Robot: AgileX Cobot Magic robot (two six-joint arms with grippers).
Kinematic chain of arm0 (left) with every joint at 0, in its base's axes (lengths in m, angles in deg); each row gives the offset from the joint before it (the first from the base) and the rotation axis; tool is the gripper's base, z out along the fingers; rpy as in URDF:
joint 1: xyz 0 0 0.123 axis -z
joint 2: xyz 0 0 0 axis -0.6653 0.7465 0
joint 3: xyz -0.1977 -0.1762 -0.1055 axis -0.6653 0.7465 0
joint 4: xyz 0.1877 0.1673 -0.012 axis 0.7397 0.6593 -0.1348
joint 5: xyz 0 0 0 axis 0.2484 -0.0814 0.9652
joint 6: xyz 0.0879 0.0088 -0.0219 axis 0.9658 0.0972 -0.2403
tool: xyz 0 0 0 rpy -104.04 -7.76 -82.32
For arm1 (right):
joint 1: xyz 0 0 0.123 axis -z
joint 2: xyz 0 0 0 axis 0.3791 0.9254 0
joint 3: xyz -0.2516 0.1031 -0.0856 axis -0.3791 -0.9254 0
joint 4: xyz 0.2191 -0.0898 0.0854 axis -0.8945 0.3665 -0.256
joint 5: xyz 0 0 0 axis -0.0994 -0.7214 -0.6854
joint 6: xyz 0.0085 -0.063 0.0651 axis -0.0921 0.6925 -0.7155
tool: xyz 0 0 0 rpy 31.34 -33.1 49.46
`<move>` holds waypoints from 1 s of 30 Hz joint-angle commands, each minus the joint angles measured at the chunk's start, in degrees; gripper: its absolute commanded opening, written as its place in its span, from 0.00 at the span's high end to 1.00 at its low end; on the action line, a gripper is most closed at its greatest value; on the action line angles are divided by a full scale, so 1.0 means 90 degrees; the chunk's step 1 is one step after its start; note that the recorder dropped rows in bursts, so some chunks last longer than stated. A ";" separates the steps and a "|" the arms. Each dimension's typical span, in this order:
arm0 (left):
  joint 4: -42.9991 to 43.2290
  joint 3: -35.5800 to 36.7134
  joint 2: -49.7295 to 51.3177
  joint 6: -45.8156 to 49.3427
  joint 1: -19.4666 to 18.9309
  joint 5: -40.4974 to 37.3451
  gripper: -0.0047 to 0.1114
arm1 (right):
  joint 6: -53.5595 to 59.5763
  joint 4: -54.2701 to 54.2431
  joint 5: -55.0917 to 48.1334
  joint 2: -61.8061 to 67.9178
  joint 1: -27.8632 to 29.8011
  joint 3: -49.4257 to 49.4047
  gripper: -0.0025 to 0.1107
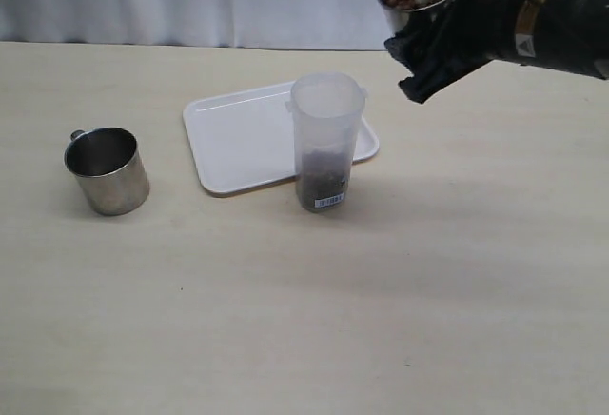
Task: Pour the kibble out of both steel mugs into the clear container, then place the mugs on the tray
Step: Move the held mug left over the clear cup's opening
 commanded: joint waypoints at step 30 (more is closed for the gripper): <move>0.0003 0.0022 -0.0018 -0.0003 0.0027 0.0063 0.96 | 0.0352 0.2531 -0.1334 0.0362 -0.0518 0.0530 0.94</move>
